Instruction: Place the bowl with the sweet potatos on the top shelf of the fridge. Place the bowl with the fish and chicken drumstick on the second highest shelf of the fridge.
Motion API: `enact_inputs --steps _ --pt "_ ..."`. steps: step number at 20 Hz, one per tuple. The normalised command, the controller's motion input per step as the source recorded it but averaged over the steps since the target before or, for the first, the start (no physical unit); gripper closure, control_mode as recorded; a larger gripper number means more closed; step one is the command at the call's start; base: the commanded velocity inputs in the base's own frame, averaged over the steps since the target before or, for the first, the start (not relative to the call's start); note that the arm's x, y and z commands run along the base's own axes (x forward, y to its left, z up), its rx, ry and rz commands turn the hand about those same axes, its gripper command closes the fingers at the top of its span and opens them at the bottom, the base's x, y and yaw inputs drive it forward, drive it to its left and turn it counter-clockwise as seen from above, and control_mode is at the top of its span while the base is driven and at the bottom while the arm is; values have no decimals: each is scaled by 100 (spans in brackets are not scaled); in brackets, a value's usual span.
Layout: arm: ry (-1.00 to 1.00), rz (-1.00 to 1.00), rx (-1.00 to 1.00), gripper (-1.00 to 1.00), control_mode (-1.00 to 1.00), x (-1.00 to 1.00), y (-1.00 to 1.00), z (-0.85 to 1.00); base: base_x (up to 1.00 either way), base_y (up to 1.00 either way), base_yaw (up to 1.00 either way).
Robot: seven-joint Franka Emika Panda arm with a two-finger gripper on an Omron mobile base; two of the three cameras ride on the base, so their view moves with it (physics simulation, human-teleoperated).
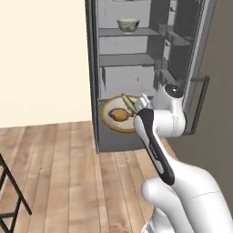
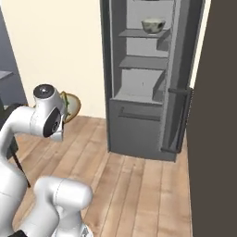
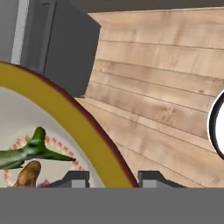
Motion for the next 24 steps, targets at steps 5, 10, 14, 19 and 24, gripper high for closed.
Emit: enact_inputs --steps 5,10,14,19,24 --pt "0 0 0 100 100 0 0 0 100 -45 -27" --pt "0 0 0 100 100 0 0 0 100 -1 -18" --pt "0 0 0 100 100 0 0 0 100 3 -19" --pt "0 0 0 100 100 0 0 0 100 18 -17" --pt "0 0 0 100 100 0 0 0 91 2 -11"
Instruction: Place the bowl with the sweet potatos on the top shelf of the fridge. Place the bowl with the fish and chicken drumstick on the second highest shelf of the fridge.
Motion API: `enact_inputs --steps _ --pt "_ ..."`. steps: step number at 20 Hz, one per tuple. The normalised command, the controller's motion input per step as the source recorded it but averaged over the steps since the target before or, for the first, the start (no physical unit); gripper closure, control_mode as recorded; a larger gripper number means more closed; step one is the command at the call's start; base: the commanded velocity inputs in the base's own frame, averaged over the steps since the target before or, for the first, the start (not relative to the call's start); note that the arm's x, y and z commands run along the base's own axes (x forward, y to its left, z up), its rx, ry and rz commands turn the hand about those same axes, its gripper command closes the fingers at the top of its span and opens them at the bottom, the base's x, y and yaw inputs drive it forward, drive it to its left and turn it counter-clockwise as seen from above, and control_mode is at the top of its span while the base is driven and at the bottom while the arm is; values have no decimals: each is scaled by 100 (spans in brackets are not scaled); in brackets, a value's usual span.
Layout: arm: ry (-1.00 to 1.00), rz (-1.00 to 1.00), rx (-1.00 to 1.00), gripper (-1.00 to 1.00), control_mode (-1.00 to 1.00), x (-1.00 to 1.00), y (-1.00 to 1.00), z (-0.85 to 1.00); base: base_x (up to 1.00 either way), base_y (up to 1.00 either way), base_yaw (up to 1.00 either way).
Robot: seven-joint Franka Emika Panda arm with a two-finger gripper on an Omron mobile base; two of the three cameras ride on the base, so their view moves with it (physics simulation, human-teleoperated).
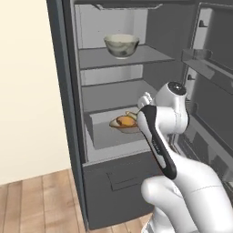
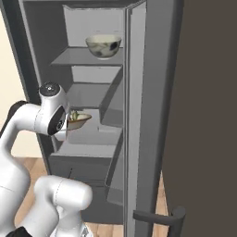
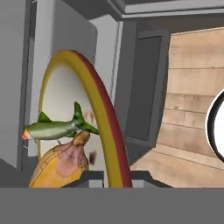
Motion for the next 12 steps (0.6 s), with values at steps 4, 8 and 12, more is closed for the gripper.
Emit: enact_inputs --steps 4,8,12 --pt "-26 -7 -11 100 -100 23 1 2 32 1 -6" --pt "-61 -13 -19 100 -100 42 -1 15 0 0 0" --pt "-28 -4 1 100 -100 68 -20 9 0 0 0"
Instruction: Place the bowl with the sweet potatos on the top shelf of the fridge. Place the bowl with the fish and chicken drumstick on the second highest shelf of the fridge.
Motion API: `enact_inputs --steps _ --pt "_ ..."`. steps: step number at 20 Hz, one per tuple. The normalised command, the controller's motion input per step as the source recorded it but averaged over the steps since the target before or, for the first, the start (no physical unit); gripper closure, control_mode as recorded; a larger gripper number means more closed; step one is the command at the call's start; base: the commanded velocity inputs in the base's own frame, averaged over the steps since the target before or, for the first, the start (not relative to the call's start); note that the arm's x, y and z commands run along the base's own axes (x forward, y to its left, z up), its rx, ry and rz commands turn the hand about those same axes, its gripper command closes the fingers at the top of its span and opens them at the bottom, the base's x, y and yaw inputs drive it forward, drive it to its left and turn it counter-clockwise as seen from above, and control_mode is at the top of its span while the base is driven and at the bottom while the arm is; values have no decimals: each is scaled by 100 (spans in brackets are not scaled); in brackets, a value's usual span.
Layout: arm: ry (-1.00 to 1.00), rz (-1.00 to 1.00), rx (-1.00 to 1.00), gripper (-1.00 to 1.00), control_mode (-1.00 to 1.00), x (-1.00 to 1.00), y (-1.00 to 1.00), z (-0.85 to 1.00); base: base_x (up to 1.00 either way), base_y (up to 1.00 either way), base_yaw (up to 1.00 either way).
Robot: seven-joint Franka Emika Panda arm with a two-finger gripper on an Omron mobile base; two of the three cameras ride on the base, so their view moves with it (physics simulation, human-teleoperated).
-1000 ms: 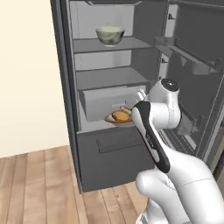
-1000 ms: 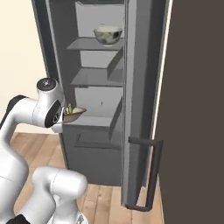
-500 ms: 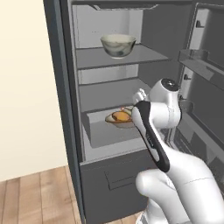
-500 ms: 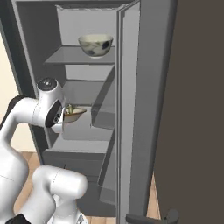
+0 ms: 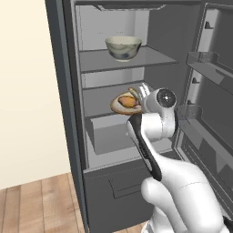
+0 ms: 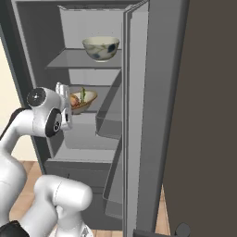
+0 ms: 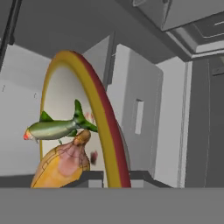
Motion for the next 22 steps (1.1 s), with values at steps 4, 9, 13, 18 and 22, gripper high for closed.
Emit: enact_inputs --steps 4,9,13,18,22 --pt "3 11 6 100 -100 71 -51 -15 0 0 0" --pt "6 16 2 100 -100 15 -10 0 0 0 0" --pt "-1 1 0 100 -100 66 20 -24 0 0 0" --pt "0 -1 0 100 -100 96 3 -10 0 0 0" --pt "0 -2 0 100 -100 60 0 -30 0 0 0"
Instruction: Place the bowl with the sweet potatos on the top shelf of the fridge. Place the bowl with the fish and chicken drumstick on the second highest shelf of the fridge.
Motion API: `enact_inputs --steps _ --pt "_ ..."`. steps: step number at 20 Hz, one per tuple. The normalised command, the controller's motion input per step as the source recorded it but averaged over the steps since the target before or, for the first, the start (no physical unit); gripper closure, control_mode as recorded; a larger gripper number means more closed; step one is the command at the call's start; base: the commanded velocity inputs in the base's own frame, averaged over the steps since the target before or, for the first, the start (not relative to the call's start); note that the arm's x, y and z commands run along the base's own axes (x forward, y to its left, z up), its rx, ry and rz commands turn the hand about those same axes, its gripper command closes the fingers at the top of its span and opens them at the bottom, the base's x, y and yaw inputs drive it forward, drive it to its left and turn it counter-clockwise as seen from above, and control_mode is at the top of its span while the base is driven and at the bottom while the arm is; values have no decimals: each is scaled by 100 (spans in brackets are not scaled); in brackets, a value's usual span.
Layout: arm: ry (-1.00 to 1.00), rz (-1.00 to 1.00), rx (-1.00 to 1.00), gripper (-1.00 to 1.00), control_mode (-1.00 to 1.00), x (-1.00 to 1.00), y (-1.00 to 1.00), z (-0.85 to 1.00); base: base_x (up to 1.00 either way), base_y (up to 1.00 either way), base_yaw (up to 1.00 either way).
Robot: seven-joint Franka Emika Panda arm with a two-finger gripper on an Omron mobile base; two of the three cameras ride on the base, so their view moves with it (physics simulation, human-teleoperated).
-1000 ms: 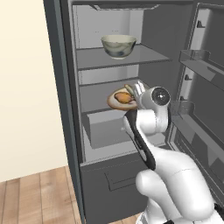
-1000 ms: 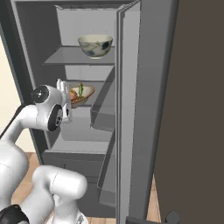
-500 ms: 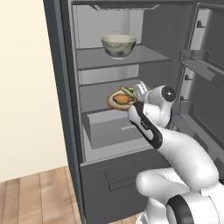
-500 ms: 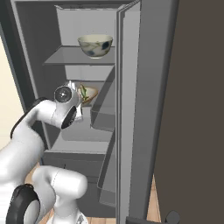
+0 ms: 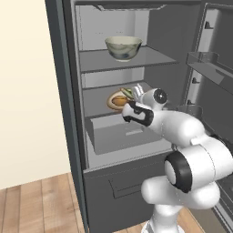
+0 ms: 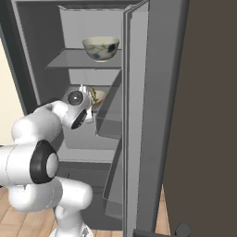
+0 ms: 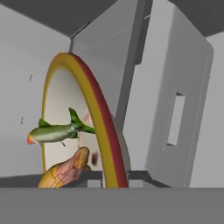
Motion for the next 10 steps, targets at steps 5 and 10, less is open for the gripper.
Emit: enact_inputs --steps 5,10 --pt "0 -6 0 100 -100 46 0 -10 0 0 0" --pt "0 -8 0 100 -100 40 0 1 0 0 0"
